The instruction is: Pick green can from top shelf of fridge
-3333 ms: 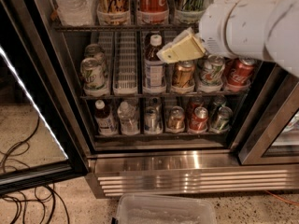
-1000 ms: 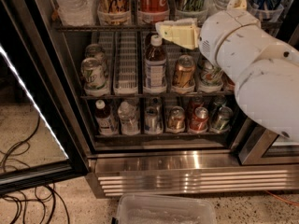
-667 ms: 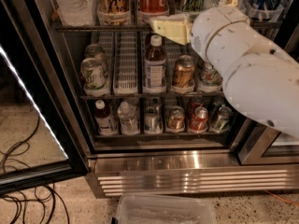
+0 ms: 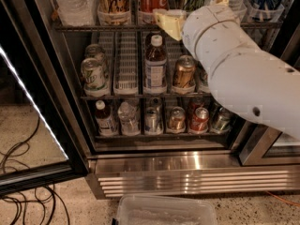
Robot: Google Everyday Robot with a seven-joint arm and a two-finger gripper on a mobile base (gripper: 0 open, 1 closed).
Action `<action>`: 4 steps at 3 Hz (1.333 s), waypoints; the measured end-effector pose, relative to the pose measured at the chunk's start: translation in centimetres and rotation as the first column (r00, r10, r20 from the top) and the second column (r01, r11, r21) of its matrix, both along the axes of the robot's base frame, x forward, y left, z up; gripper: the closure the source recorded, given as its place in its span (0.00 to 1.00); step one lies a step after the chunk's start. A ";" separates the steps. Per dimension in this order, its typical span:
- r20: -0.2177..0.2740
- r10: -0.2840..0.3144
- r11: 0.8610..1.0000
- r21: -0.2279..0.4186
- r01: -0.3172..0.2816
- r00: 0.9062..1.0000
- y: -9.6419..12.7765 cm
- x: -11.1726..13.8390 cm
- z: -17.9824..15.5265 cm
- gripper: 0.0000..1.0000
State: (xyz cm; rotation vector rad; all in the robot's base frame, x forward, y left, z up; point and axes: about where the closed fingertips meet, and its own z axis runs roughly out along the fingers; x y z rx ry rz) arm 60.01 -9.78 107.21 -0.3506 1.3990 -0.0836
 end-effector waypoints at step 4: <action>0.006 -0.139 0.990 -0.036 0.139 0.990 0.0 1.7 0.7 0.40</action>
Offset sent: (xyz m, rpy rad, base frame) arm 0.0172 0.0062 -0.0036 -0.0185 0.0303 -0.1343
